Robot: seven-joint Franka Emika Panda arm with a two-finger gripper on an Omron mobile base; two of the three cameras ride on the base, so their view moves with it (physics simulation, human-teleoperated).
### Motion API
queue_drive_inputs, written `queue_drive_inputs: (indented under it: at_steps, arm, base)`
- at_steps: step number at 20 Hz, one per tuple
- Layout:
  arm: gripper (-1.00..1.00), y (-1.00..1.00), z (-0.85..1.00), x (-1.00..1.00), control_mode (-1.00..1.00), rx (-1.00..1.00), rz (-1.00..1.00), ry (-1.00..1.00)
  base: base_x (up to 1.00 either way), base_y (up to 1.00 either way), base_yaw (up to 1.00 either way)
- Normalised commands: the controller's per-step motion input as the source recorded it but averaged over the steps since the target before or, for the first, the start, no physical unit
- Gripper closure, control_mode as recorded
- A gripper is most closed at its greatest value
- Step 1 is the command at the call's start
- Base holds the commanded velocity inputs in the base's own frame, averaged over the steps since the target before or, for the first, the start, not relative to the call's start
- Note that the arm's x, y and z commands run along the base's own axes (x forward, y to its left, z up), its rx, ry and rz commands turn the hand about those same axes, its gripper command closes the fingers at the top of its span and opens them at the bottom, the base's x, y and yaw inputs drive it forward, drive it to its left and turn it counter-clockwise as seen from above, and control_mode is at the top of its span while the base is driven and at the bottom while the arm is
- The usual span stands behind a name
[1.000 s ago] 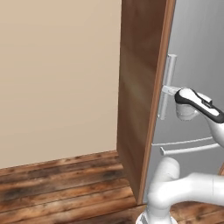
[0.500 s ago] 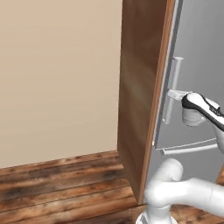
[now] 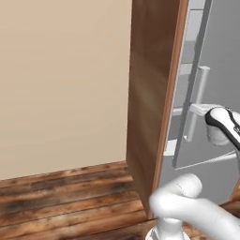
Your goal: Gather the onion and sweet potato from the fridge and place them on a tray on the dining counter. Then gather the chicken drumstick and fish from the fridge and place them on the other tray.
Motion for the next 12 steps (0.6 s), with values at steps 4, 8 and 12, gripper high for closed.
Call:
queue_drive_inputs:
  at_steps: [4,8,12]
  arm:
    - [1.00,-1.00,0.10,-0.62,-1.00,-0.20,-0.15,0.15]
    - [1.00,-1.00,0.06,-0.60,-1.00,-0.21,-0.19,0.17]
    - [1.00,-1.00,0.03,-0.59,-1.00,-0.22,-0.20,0.19]
  base:
    - [0.00,0.00,0.00]
    - [0.00,0.00,0.00]
    - [0.00,0.00,0.00]
